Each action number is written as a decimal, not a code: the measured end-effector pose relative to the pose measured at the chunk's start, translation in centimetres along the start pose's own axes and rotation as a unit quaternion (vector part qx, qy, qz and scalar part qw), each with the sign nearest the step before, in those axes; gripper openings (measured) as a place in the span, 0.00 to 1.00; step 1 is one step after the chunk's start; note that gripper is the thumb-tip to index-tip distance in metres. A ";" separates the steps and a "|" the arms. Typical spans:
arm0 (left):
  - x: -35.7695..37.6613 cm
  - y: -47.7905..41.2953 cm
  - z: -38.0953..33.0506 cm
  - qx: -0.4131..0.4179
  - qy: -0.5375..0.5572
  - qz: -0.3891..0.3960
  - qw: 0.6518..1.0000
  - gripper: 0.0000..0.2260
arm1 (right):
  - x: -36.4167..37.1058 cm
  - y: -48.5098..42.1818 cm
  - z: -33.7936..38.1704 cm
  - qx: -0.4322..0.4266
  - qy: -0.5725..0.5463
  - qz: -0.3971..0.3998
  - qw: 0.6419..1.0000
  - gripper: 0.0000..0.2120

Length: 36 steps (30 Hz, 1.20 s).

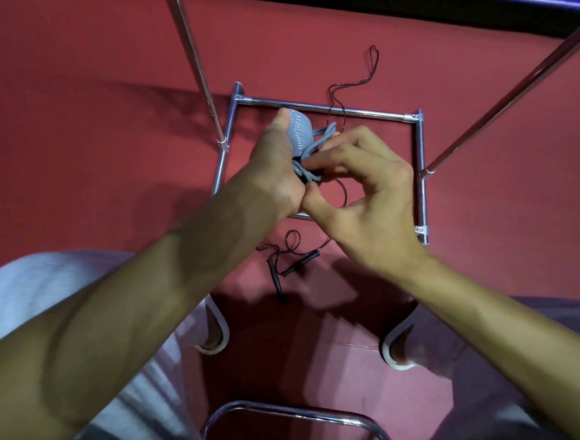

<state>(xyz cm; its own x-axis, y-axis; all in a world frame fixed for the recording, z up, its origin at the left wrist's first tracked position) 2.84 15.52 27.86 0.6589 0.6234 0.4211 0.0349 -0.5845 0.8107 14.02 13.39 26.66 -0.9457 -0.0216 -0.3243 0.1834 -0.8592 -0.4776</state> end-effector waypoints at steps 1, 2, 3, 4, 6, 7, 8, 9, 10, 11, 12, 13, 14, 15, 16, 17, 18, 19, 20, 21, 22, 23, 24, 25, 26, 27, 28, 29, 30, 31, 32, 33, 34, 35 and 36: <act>0.0 0.0 0.1 -0.002 0.003 -0.005 1.000 0.28 | 0.0 0.0 0.0 -0.003 0.001 -0.002 1.000 0.13; 0.0 0.0 0.1 -0.001 0.005 -0.010 1.000 0.27 | 0.1 0.0 0.1 -0.007 0.001 -0.002 1.000 0.12; 0.0 -0.1 0.2 0.002 0.004 -0.016 1.000 0.27 | 0.1 0.0 0.1 -0.009 0.000 0.000 1.000 0.12; 0.0 -0.1 0.2 0.004 0.003 -0.020 1.000 0.27 | 0.1 -0.1 0.1 -0.010 0.000 0.001 1.000 0.12; 0.2 0.0 0.3 0.003 0.005 -0.025 1.000 0.26 | 0.0 -0.3 0.2 -0.010 -0.001 0.001 1.000 0.12; 0.2 0.0 0.3 0.003 0.007 -0.027 1.000 0.26 | -0.1 -0.3 0.3 -0.011 0.000 0.000 1.000 0.12; 0.3 0.0 0.3 0.003 0.008 -0.026 1.000 0.25 | -0.2 -0.3 0.5 -0.016 0.004 0.001 1.000 0.12; 0.4 0.0 0.3 0.002 0.007 -0.025 1.000 0.24 | -0.3 -0.3 0.6 -0.023 0.012 0.003 1.000 0.11; 0.4 0.1 0.3 0.001 0.004 -0.024 1.000 0.24 | -0.4 -0.3 0.7 -0.032 0.021 0.005 0.999 0.12; 0.4 0.1 0.3 -0.001 0.001 -0.026 1.000 0.24 | -0.5 -0.4 0.9 -0.042 0.033 0.006 0.999 0.12; 0.5 0.2 0.3 -0.004 -0.003 -0.029 1.000 0.24 | -0.6 -0.4 1.0 -0.056 0.048 0.006 0.997 0.12; 0.6 0.3 0.3 -0.006 -0.007 -0.033 0.999 0.23 | -0.7 -0.6 1.2 -0.076 0.065 0.005 0.995 0.13; 0.6 0.4 0.2 -0.009 -0.014 -0.035 0.999 0.23 | -0.8 -0.6 1.3 -0.100 0.083 0.004 0.991 0.12; 0.7 0.5 0.2 -0.011 -0.023 -0.034 0.999 0.23 | -0.8 -0.7 1.4 -0.122 0.100 0.002 0.987 0.12; 0.8 0.7 0.2 -0.016 -0.031 -0.032 0.999 0.23 | -0.8 -0.7 1.5 -0.139 0.111 -0.001 0.984 0.12; 0.8 0.9 0.2 -0.023 -0.036 -0.028 0.999 0.23 | -0.7 -0.7 1.6 -0.149 0.116 -0.002 0.982 0.12; 0.8 0.9 0.2 -0.029 -0.037 -0.025 0.999 0.23 | -0.7 -0.7 1.7 -0.157 0.117 -0.001 0.981 0.12; 0.7 0.9 0.2 -0.033 -0.040 -0.020 0.998 0.23 | -0.6 -0.7 1.8 -0.162 0.113 0.000 0.980 0.12; 0.6 0.9 0.2 -0.036 -0.048 -0.015 0.998 0.23 | -0.5 -0.7 1.9 -0.164 0.107 0.002 0.981 0.12; 0.5 0.7 0.2 -0.038 -0.056 -0.011 0.998 0.22 | -0.4 -0.7 2.0 -0.160 0.099 0.003 0.982 0.11; 0.5 0.4 0.1 -0.038 -0.062 -0.007 0.997 0.21 | -0.4 -0.7 2.0 -0.151 0.087 0.004 0.985 0.11; 0.5 0.2 0.0 -0.036 -0.065 -0.004 0.997 0.20 | -0.4 -0.8 2.0 -0.134 0.068 0.005 0.989 0.11; 0.5 0.0 -0.1 -0.035 -0.066 -0.006 0.997 0.19 | -0.3 -0.9 2.0 -0.115 0.048 0.006 0.992 0.11; 0.5 -0.2 -0.1 -0.035 -0.067 -0.014 0.997 0.18 | -0.3 -0.9 1.9 -0.099 0.033 0.005 0.995 0.12; 0.5 -0.4 -0.1 -0.039 -0.072 -0.025 0.996 0.17 | -0.2 -0.7 1.9 -0.089 0.026 0.001 0.996 0.12; 0.5 -0.5 0.0 -0.046 -0.076 -0.030 0.996 0.17 | -0.2 -0.5 1.8 -0.085 0.024 -0.005 0.996 0.12; 0.6 -0.5 0.0 -0.054 -0.081 -0.032 0.995 0.18 | -0.2 -0.4 1.8 -0.083 0.022 -0.011 0.996 0.12; 0.6 -0.6 0.1 -0.061 -0.082 -0.032 0.994 0.18 | -0.2 -0.2 1.9 -0.083 0.021 -0.017 0.996 0.12; 0.6 -0.6 0.1 -0.066 -0.083 -0.031 0.994 0.18 | -0.3 -0.2 2.0 -0.084 0.022 -0.021 0.996 0.13; 0.6 -0.5 0.2 -0.068 -0.081 -0.027 0.994 0.17 | -0.4 -0.2 2.1 -0.087 0.026 -0.022 0.996 0.13; 0.7 -0.5 0.2 -0.068 -0.076 -0.017 0.995 0.17 | -0.5 -0.4 2.2 -0.088 0.032 -0.018 0.995 0.14; 0.7 -0.5 0.2 -0.064 -0.067 -0.006 0.996 0.19 | -0.6 -0.6 2.2 -0.087 0.039 -0.006 0.995 0.15; 0.6 -0.5 0.2 -0.057 -0.057 0.002 0.997 0.22 | -0.7 -0.9 2.1 -0.083 0.048 0.011 0.995 0.17; 0.6 -0.5 0.1 -0.051 -0.049 0.003 0.997 0.24 | -0.7 -1.2 2.0 -0.077 0.055 0.030 0.995 0.19; 0.6 -0.5 0.0 -0.044 -0.047 -0.002 0.998 0.24 | -0.8 -1.4 1.8 -0.067 0.058 0.047 0.995 0.19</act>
<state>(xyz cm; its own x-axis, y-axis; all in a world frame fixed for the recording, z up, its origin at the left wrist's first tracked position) 3.17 16.16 27.71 0.7264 0.5714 0.3819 -0.0260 -0.5324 0.8461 13.99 13.65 29.06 -0.8867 -0.0324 -0.4612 0.3105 -0.7807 -0.5423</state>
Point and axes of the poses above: each hand's wrist, its own y-axis away from the middle knuckle, its own x-axis out of the palm, z = x × y, the point moved 2 cm from there along -y, towards the middle knuckle, and after that the axes turned 6 degrees about -z, right-handed, at the moved point
